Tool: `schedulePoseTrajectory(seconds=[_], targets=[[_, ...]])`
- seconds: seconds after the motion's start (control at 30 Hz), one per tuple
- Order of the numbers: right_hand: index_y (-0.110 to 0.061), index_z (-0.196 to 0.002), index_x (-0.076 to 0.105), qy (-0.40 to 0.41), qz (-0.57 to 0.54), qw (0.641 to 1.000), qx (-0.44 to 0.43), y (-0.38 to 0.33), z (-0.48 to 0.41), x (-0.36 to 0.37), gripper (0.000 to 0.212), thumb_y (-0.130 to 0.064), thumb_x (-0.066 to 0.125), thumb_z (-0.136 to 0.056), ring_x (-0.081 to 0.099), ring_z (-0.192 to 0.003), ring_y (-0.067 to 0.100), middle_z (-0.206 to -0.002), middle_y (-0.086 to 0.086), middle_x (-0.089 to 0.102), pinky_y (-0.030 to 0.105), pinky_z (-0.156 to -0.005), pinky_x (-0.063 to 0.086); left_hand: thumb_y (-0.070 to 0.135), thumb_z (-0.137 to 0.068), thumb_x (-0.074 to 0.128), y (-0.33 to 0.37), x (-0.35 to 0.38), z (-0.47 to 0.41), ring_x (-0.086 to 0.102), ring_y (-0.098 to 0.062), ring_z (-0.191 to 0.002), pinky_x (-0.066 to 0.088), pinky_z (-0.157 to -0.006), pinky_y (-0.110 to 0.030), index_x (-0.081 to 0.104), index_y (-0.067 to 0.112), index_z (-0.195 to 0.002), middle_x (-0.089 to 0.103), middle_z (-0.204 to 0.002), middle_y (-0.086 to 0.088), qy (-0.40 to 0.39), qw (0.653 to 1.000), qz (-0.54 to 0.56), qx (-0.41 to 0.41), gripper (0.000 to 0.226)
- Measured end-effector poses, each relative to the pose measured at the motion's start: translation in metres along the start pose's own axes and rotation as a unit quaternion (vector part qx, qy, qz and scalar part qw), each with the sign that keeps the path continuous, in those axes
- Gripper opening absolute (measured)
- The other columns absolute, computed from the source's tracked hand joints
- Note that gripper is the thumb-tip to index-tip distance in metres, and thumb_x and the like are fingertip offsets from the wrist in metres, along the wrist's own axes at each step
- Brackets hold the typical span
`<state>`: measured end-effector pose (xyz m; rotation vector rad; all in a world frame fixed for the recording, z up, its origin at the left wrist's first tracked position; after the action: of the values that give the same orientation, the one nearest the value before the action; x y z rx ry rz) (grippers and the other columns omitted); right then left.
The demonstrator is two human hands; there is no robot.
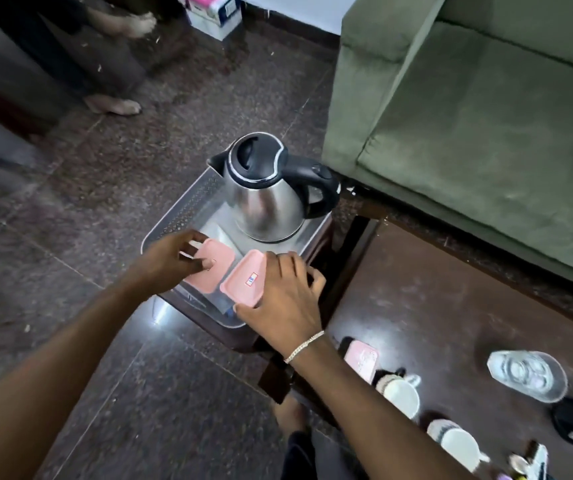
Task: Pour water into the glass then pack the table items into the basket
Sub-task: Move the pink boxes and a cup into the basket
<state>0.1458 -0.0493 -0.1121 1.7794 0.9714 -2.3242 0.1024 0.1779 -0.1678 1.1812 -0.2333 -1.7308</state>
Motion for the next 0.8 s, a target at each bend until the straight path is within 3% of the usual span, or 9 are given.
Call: schedulePoseTrajectory(seconds=[0.17,0.27,0.4,0.53,0.6,0.7,0.8], targets=[[-0.006,-0.127,0.058,-0.050,0.065,0.996,0.029,-0.007,-0.005,0.054,0.085,-0.057,0.076,-0.063,0.037,-0.145,0.032,-0.124,0.008,0.060,0.059,-0.108,0.022,0.003,-0.084,0.086,-0.003,0.025,-0.022,0.072,-0.029,-0.079,0.053,-0.058,-0.019,0.070,0.013,-0.124,0.072,-0.101,-0.016,-0.044,0.998,-0.049,0.014,0.044],[-0.005,-0.129,0.057,-0.072,0.077,0.994,0.039,-0.003,-0.005,0.066,0.089,-0.059,0.079,-0.062,0.032,-0.148,0.032,-0.127,0.009,0.060,0.060,-0.109,0.020,0.003,-0.083,0.086,-0.008,0.028,-0.029,0.075,-0.036,-0.087,0.056,-0.069,-0.028,0.072,0.011,-0.123,0.074,-0.101,-0.017,-0.040,0.996,-0.082,0.016,0.043],[-0.004,-0.135,0.052,-0.120,0.073,0.989,0.049,-0.005,-0.011,0.073,0.096,-0.060,0.083,-0.063,0.024,-0.150,0.034,-0.134,0.011,0.054,0.061,-0.110,0.015,0.006,-0.081,0.088,-0.013,0.025,-0.032,0.074,-0.038,-0.085,0.060,-0.072,-0.038,0.074,0.012,-0.118,0.073,-0.097,-0.017,-0.032,0.996,-0.083,-0.001,0.040],[-0.003,-0.142,0.044,-0.148,0.072,0.985,0.044,-0.009,-0.012,0.070,0.098,-0.057,0.082,-0.070,0.018,-0.152,0.034,-0.141,0.011,0.049,0.061,-0.114,0.015,0.014,-0.080,0.091,-0.011,0.024,-0.028,0.071,-0.033,-0.087,0.054,-0.072,-0.030,0.071,0.012,-0.125,0.074,-0.104,-0.016,-0.021,0.994,-0.104,-0.034,0.050],[-0.004,-0.145,0.041,-0.145,0.071,0.987,0.025,-0.011,-0.009,0.062,0.096,-0.057,0.079,-0.074,0.016,-0.153,0.034,-0.142,0.010,0.046,0.061,-0.114,0.015,0.017,-0.079,0.092,-0.004,0.018,-0.022,0.069,-0.033,-0.095,0.054,-0.083,-0.033,0.066,0.009,-0.133,0.070,-0.115,-0.018,0.004,0.992,-0.124,-0.040,0.061],[-0.012,-0.143,0.047,-0.072,0.052,0.996,-0.014,-0.007,0.003,0.030,0.082,-0.052,0.075,-0.078,0.025,-0.148,0.032,-0.140,0.003,0.046,0.059,-0.109,0.022,0.018,-0.081,0.089,0.034,0.002,-0.001,0.064,-0.039,-0.108,0.054,-0.097,-0.045,0.062,0.006,-0.134,0.058,-0.125,-0.020,0.114,0.980,-0.158,0.043,0.061],[-0.020,-0.135,0.054,0.018,0.029,0.999,-0.041,0.023,0.032,-0.008,0.067,-0.056,0.068,-0.081,0.041,-0.133,0.025,-0.134,-0.002,0.052,0.051,-0.097,0.037,0.015,-0.083,0.086,0.088,0.016,0.039,0.062,-0.036,-0.098,0.056,-0.086,-0.044,0.062,0.010,-0.127,0.054,-0.116,-0.013,0.175,0.959,-0.136,0.178,0.050]])
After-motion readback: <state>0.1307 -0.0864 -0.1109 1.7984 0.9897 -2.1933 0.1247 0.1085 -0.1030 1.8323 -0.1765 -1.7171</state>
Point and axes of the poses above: each hand's wrist, its own z-axis away from the middle knuckle, its own x-axis out of the palm, y = z × x, the point moved 10 cm from there along -z, towards the middle knuckle
